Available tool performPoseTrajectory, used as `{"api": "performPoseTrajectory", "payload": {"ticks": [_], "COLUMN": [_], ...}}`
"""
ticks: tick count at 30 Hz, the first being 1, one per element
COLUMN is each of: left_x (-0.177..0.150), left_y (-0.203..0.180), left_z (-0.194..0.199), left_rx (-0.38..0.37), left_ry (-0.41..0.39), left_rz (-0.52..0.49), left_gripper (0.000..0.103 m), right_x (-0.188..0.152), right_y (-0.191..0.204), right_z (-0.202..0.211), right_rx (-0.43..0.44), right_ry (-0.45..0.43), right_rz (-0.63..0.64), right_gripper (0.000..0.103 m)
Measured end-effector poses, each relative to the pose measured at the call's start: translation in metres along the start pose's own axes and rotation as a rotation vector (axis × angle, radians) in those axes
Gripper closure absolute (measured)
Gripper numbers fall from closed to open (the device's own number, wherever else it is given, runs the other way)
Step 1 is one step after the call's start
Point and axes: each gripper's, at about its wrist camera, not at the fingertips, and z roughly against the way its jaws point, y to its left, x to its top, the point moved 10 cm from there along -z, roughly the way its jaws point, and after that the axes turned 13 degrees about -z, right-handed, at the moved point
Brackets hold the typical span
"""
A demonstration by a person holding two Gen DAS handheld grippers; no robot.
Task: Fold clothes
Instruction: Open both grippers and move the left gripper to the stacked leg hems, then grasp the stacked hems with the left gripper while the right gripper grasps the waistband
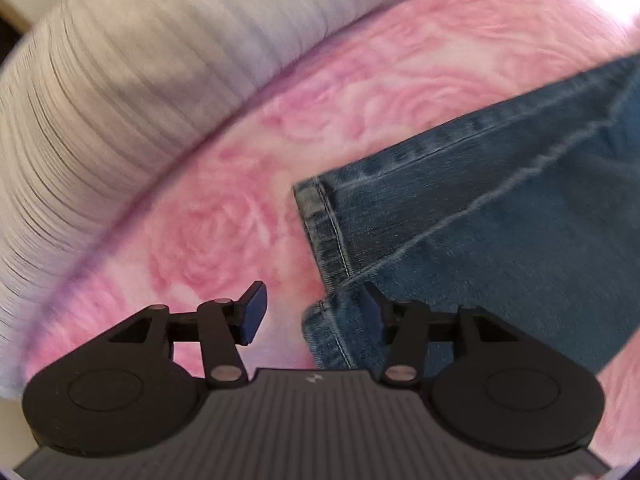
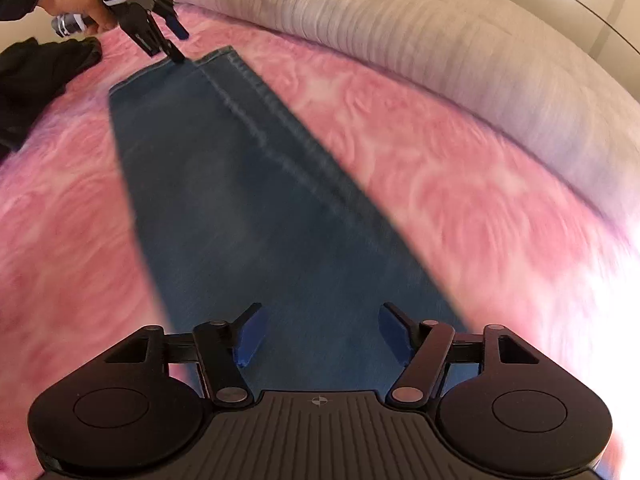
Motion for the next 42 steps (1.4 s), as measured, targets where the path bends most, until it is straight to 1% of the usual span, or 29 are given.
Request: {"api": "performPoseTrajectory", "payload": {"ticks": [1,3,4,5,6,7,8,9,11,14,15,16,19,20,21,23,26,27,28,29,30,32,34,35,36,38,40,41,42], "left_x": [-0.002,-0.004,-0.006,-0.008,-0.009,-0.010,-0.008,-0.002,0.009,0.025,0.031,0.034,0.035,0.031,0.025,0.014,0.002,0.000,0.004,0.007,0.011,0.022,0.032,0.035,0.036,0.034,0.031,0.029,0.027], "left_y": [0.001,0.001,0.001,0.000,-0.002,-0.004,-0.004,-0.001,0.005,0.015,0.018,0.020,0.017,0.015,0.015,0.013,0.013,0.013,0.016,0.018,0.020,0.028,0.035,0.035,0.034,0.032,0.032,0.032,0.032], "left_z": [-0.007,-0.010,-0.007,-0.004,0.001,0.007,0.016,0.023,0.038,0.060,0.058,0.053,0.035,0.030,0.029,0.027,0.034,0.038,0.046,0.054,0.061,0.073,0.070,0.061,0.048,0.023,0.015,0.012,0.015], "left_rx": [-0.024,-0.070,-0.076,-0.081,-0.079,-0.078,-0.076,-0.070,-0.057,-0.037,-0.035,-0.034,-0.036,-0.039,-0.043,-0.049,-0.043,-0.036,-0.024,-0.011,0.001,0.033,0.044,0.037,0.024,0.025,0.074,0.097,0.114], "left_ry": [0.001,-0.008,-0.006,-0.005,-0.011,-0.018,-0.036,-0.057,-0.101,-0.164,-0.168,-0.163,-0.123,-0.106,-0.095,-0.075,-0.091,-0.106,-0.129,-0.152,-0.175,-0.214,-0.225,-0.208,-0.172,-0.102,-0.080,-0.071,-0.085], "left_rz": [0.026,0.076,0.093,0.107,0.089,0.072,0.057,0.055,0.049,0.041,0.042,0.039,0.011,0.000,-0.002,-0.006,-0.001,0.001,0.003,0.005,0.007,0.006,0.021,0.035,0.051,0.071,0.070,0.071,0.076], "left_gripper": [0.059,0.071,0.074,0.081,0.085,0.087,0.088,0.088,0.088,0.088,0.088,0.088,0.088,0.088,0.088,0.088,0.088,0.088,0.088,0.088,0.088,0.087,0.087,0.087,0.085,0.080,0.077,0.073,0.073], "right_x": [0.011,0.025,0.029,0.031,0.031,0.031,0.031,0.031,0.032,0.047,0.052,0.054,0.061,0.063,0.064,0.057,0.046,0.042,0.041,0.045,0.050,0.060,0.066,0.068,0.070,0.070,0.069,0.068,0.068], "right_y": [-0.001,0.001,0.004,0.006,0.006,0.007,0.007,0.007,0.007,-0.002,-0.006,-0.006,-0.005,-0.005,-0.003,0.005,0.009,0.010,0.009,0.004,-0.001,-0.011,-0.016,-0.018,-0.020,-0.021,-0.022,-0.023,-0.024], "right_z": [-0.015,-0.041,-0.052,-0.060,-0.063,-0.065,-0.067,-0.070,-0.071,-0.053,-0.051,-0.053,-0.058,-0.060,-0.062,-0.070,-0.085,-0.090,-0.092,-0.088,-0.083,-0.074,-0.070,-0.070,-0.071,-0.077,-0.075,-0.072,-0.068], "right_rx": [0.017,0.058,0.078,0.090,0.088,0.086,0.085,0.083,0.076,0.033,0.025,0.037,0.073,0.085,0.095,0.112,0.130,0.136,0.138,0.132,0.126,0.109,0.076,0.062,0.048,0.033,0.006,-0.013,-0.031], "right_ry": [-0.002,0.008,0.019,0.029,0.037,0.045,0.054,0.062,0.070,-0.005,-0.020,-0.024,-0.036,-0.040,-0.041,-0.026,0.020,0.035,0.043,0.034,0.025,0.002,-0.021,-0.027,-0.033,-0.037,-0.058,-0.073,-0.089], "right_rz": [0.036,0.100,0.120,0.132,0.128,0.124,0.119,0.115,0.109,0.083,0.070,0.069,0.066,0.065,0.074,0.114,0.130,0.135,0.129,0.100,0.072,0.025,0.034,0.039,0.043,0.034,0.001,-0.018,-0.038], "right_gripper": [0.041,0.046,0.048,0.049,0.053,0.061,0.099,0.103,0.103,0.103,0.103,0.103,0.103,0.098,0.077,0.043,0.044,0.052,0.062,0.089,0.102,0.102,0.102,0.102,0.102,0.102,0.099,0.087,0.073]}}
